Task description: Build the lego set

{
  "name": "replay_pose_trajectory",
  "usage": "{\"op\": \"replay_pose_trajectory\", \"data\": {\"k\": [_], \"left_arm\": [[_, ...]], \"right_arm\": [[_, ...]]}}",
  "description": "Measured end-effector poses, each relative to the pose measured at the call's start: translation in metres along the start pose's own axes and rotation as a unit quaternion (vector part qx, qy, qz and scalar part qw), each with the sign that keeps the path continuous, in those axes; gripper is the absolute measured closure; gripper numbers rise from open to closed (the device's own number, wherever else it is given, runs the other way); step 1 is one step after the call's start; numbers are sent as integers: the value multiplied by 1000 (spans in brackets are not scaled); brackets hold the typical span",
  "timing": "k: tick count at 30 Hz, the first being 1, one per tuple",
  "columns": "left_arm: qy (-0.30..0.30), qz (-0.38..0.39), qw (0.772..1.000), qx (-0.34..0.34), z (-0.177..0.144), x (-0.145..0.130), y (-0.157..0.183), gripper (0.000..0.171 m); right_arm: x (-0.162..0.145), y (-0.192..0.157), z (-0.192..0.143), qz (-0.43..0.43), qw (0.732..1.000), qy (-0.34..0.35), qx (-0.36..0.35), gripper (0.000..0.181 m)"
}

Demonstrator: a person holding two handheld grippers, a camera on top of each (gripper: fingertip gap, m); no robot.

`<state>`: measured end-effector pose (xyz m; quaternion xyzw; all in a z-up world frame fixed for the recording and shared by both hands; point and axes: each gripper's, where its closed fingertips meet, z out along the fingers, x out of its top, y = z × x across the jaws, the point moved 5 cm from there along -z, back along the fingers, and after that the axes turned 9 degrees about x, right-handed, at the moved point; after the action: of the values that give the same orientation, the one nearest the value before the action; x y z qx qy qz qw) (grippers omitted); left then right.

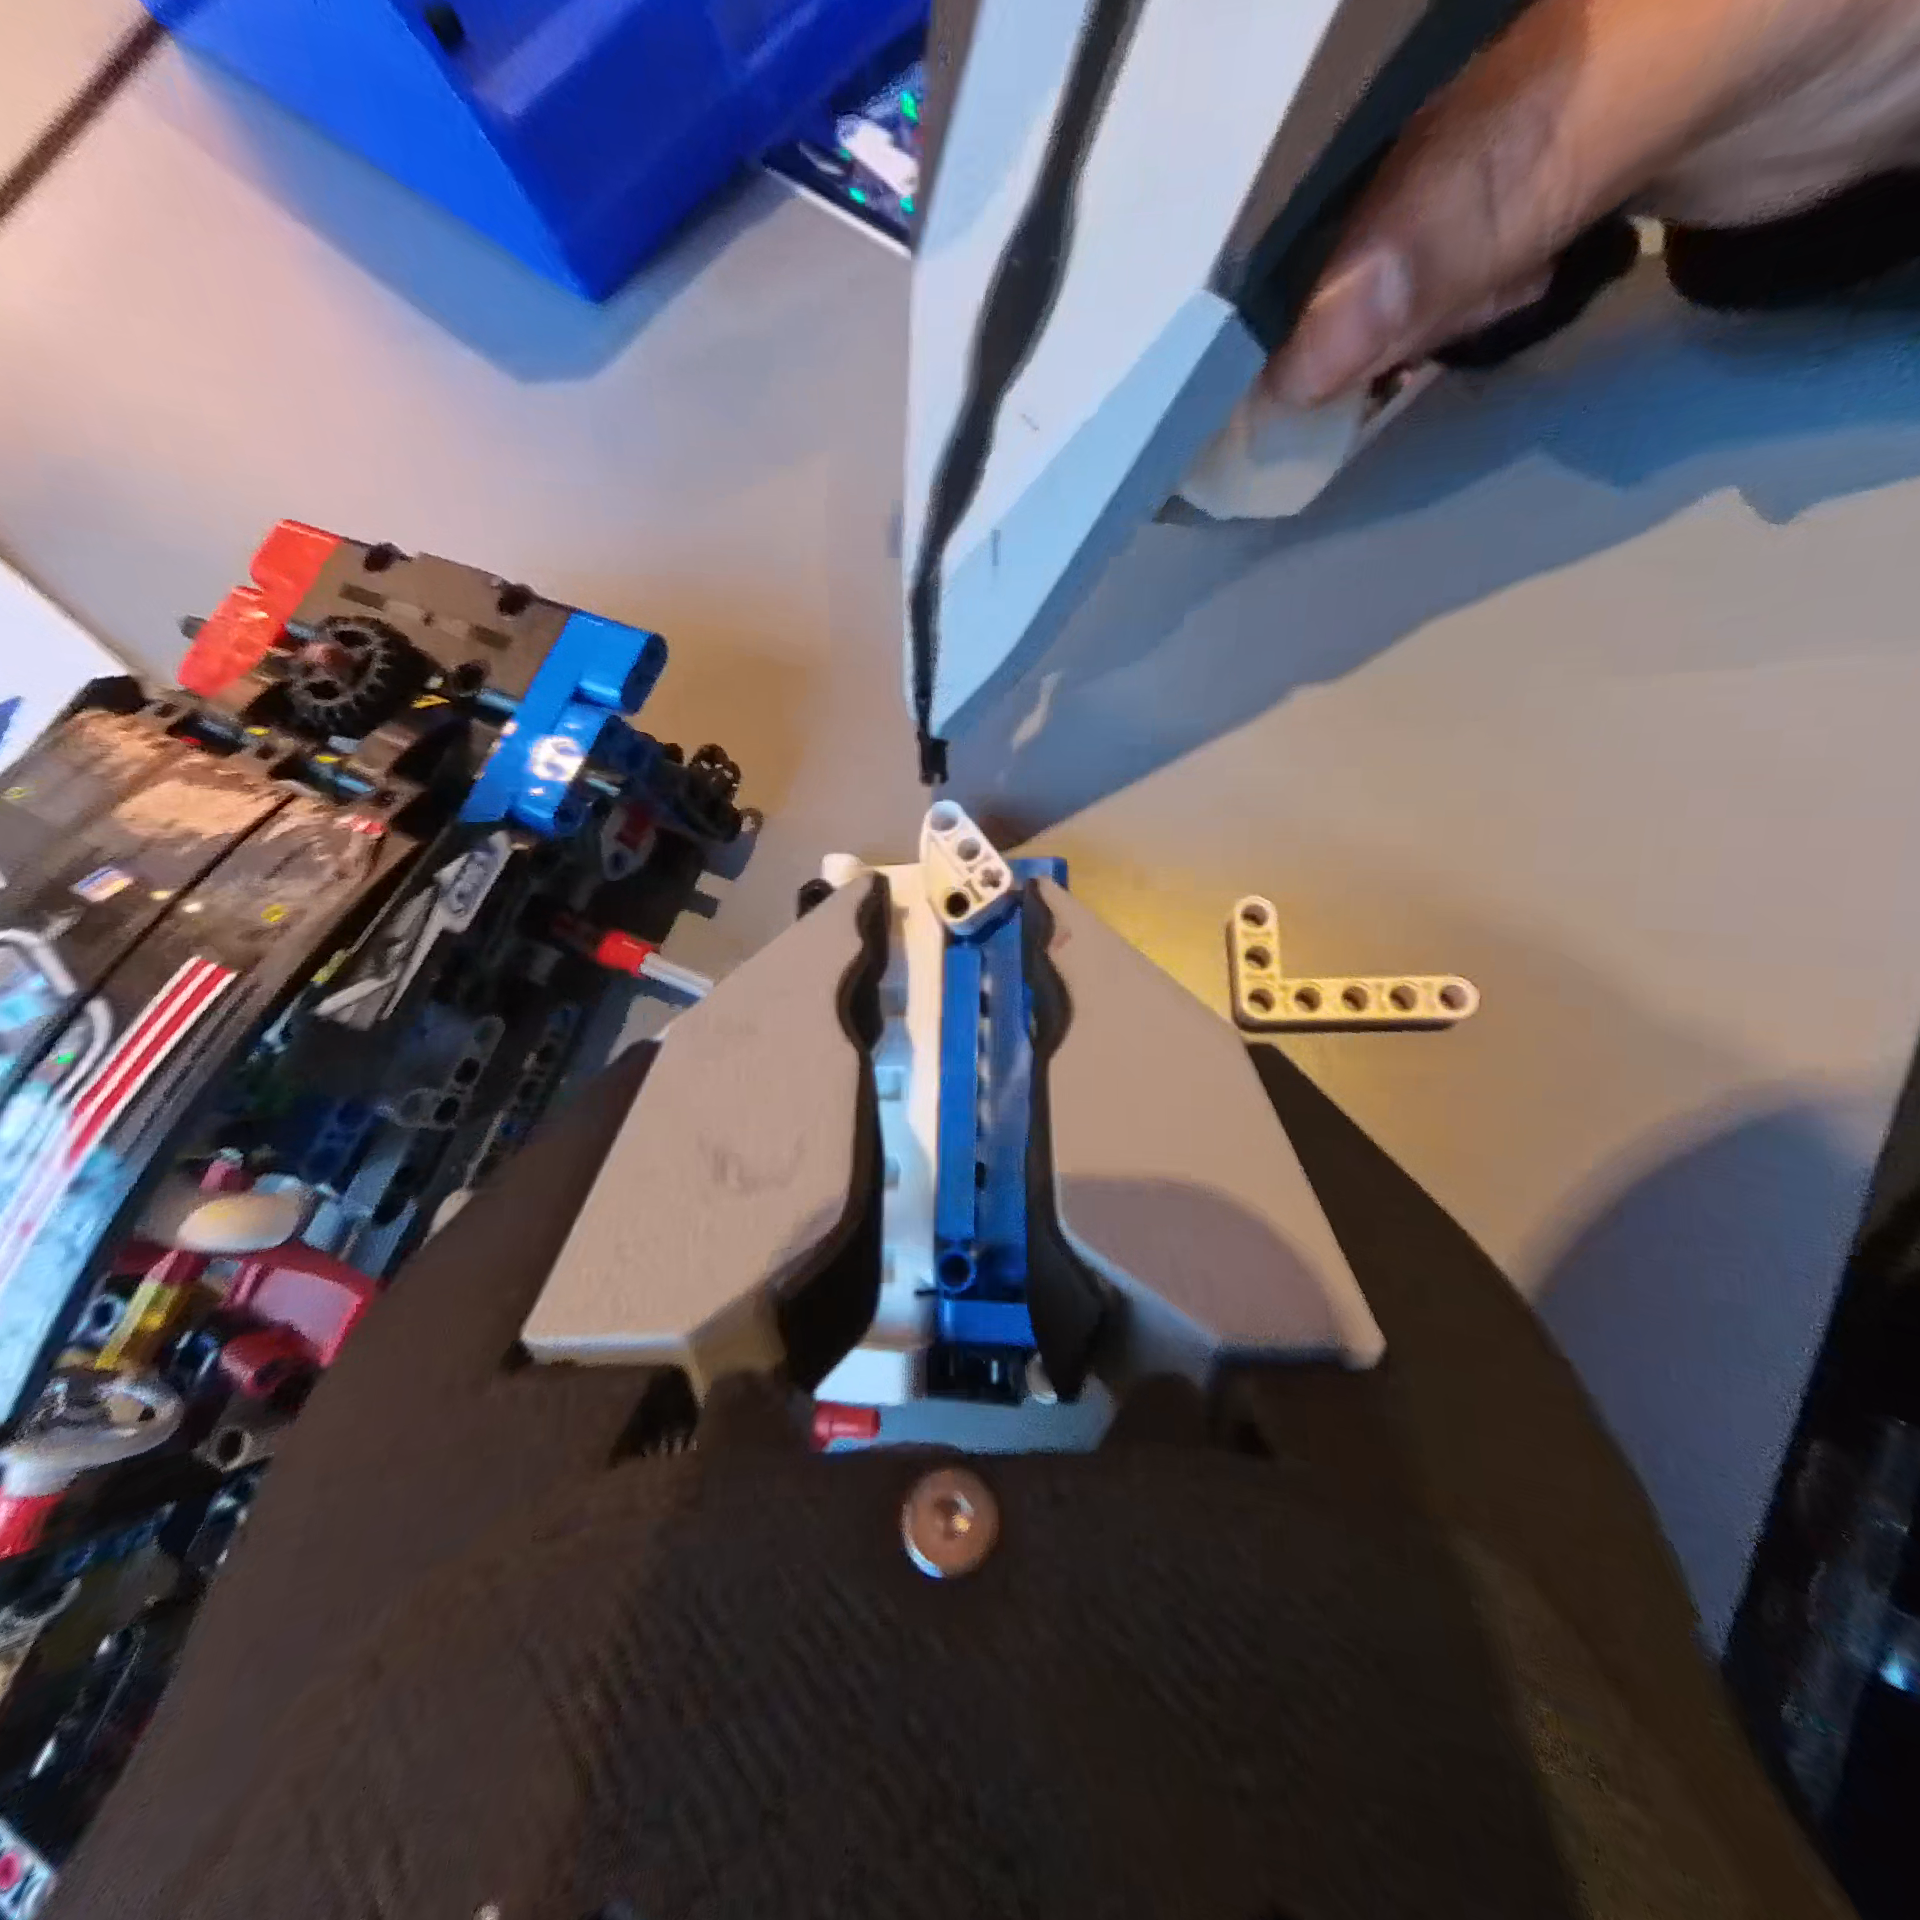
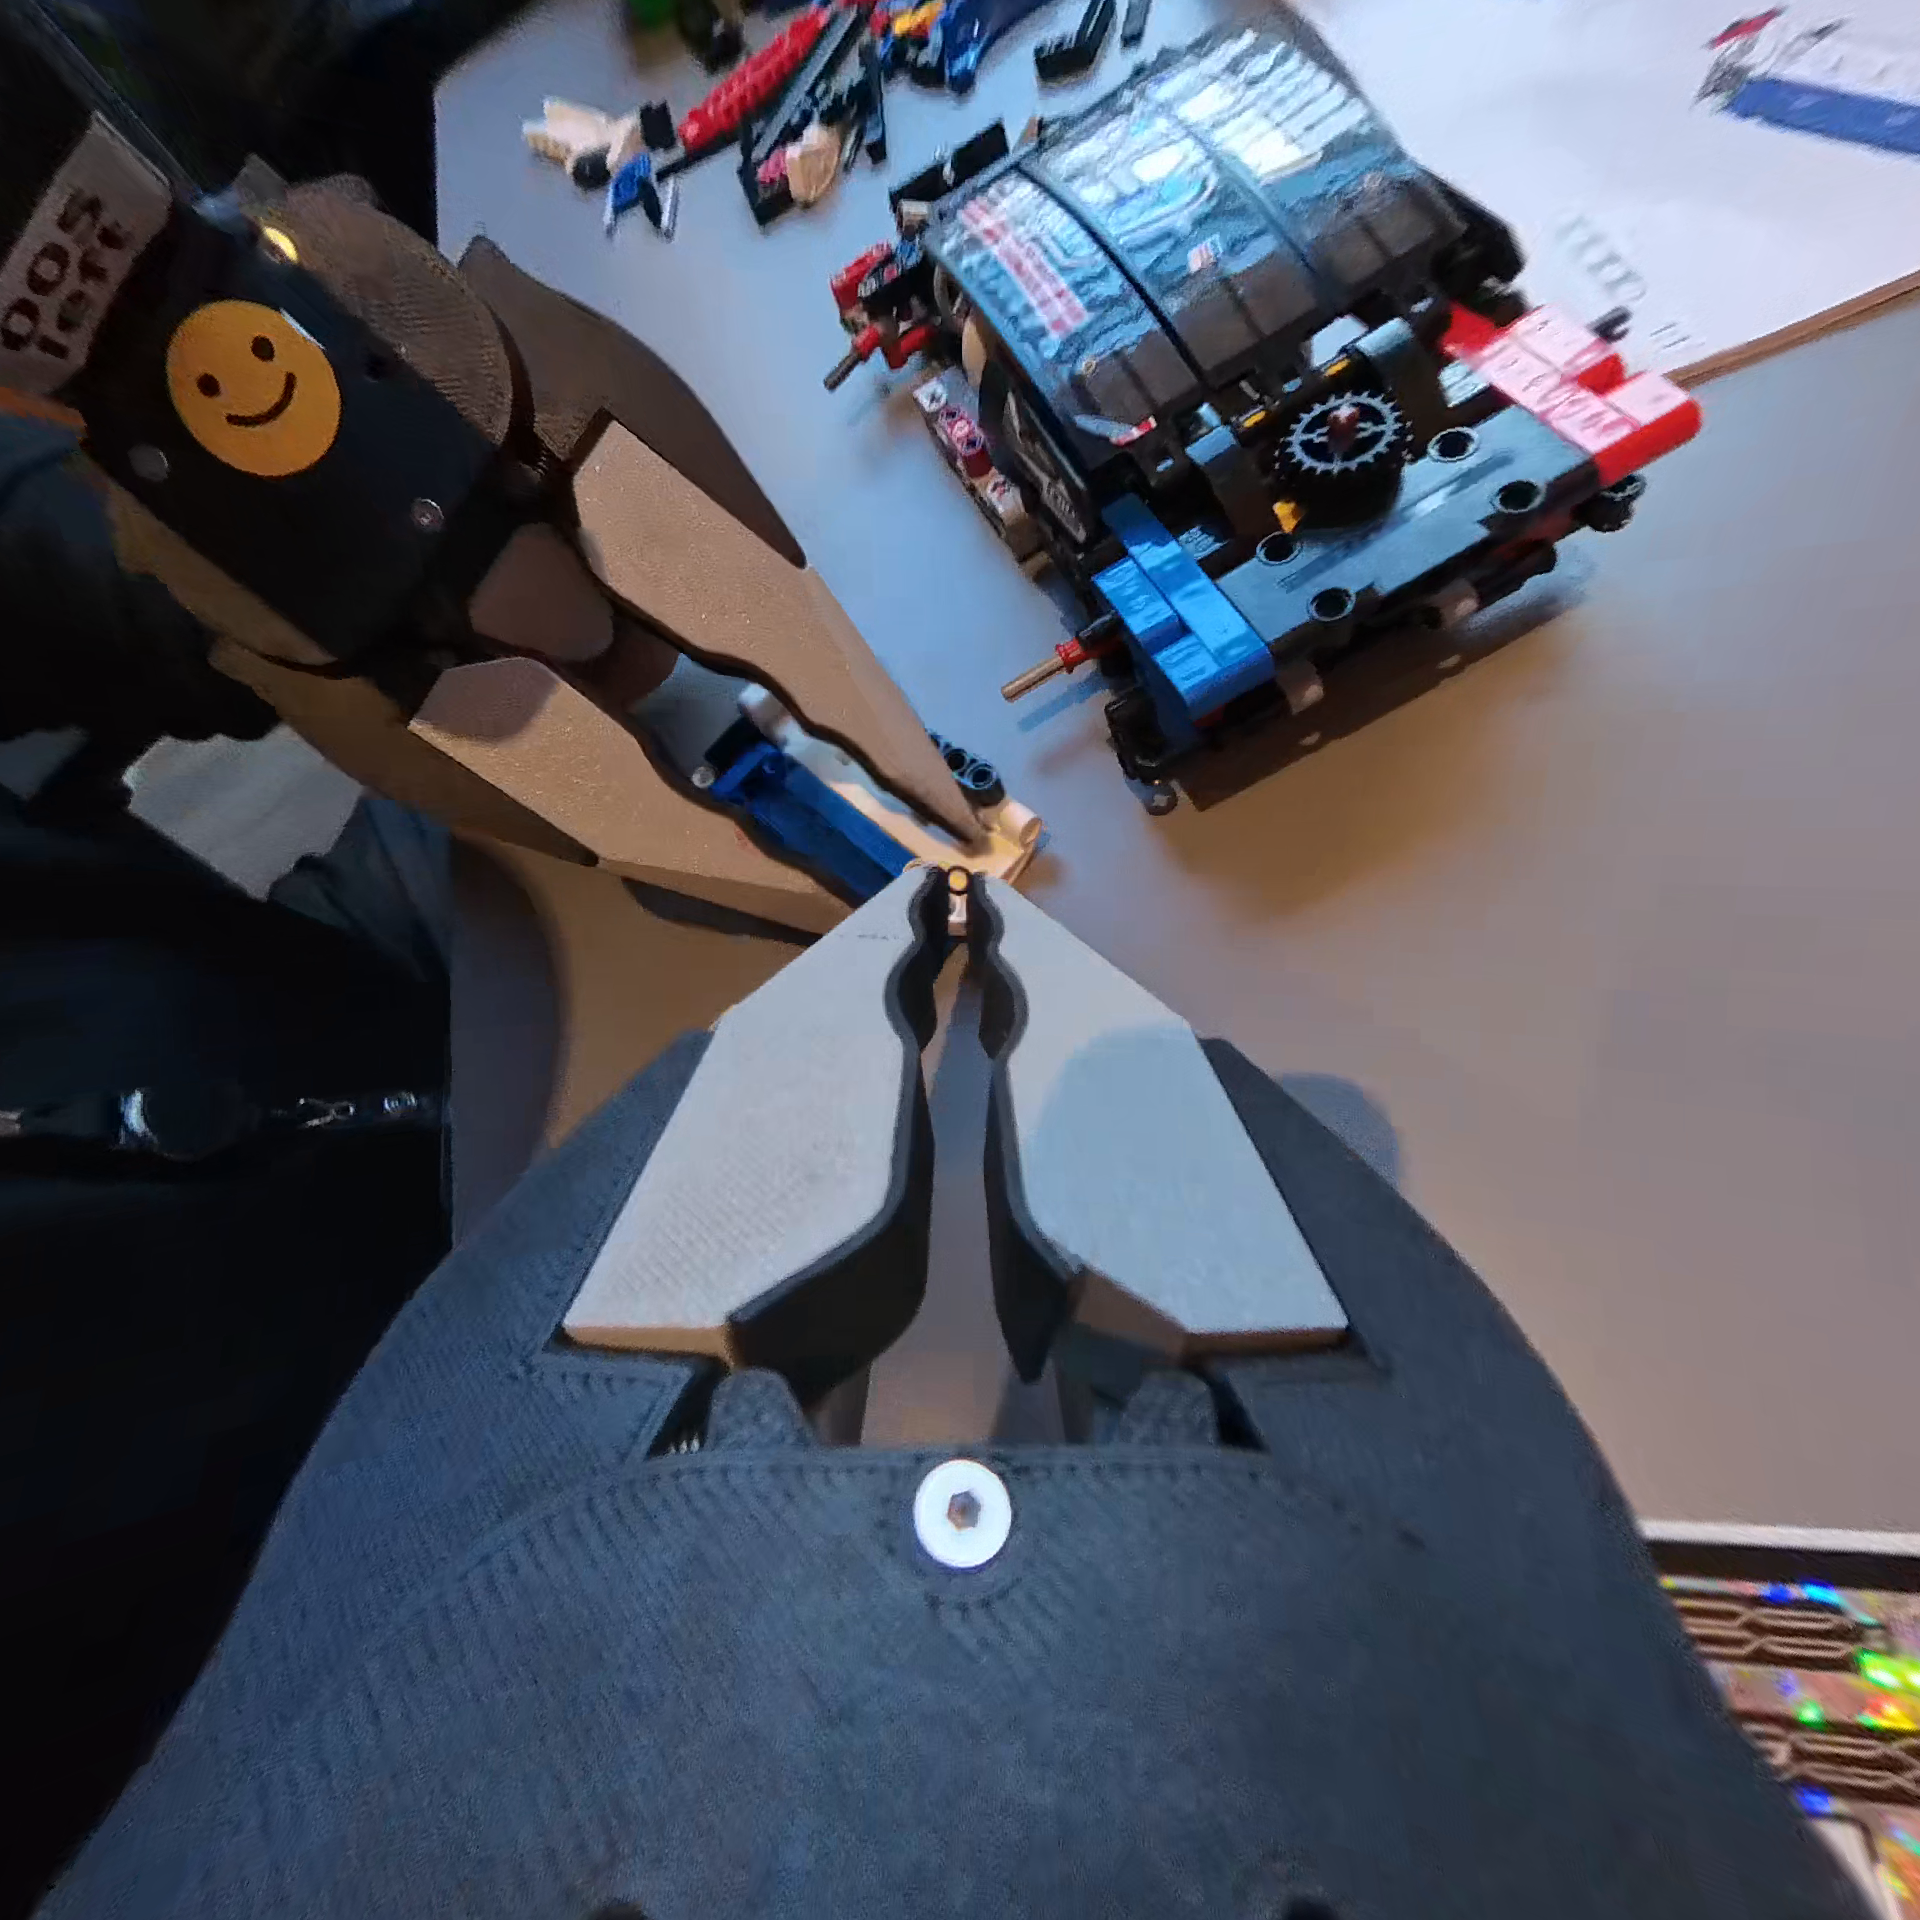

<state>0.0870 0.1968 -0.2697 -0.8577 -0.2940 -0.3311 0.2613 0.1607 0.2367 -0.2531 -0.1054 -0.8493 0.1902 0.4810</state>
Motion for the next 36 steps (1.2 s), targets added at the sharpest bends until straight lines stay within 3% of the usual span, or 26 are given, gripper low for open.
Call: {"op": "replay_pose_trajectory", "data": {"k": [8, 27, 36], "left_arm": [[-27, 10, 1000, -11, 8, 4, 5, 142], [-24, -38, 996, -75, 6, 1, 2, 143], [-10, -26, 996, -85, 4, -1, 5, 144]], "right_arm": [[-2, 6, 5, -32, 996, -80, -11, 181], [3, 2, 6, -54, 995, -81, 3, 181], [-6, 5, 13, -55, 994, -90, 6, 180]]}}
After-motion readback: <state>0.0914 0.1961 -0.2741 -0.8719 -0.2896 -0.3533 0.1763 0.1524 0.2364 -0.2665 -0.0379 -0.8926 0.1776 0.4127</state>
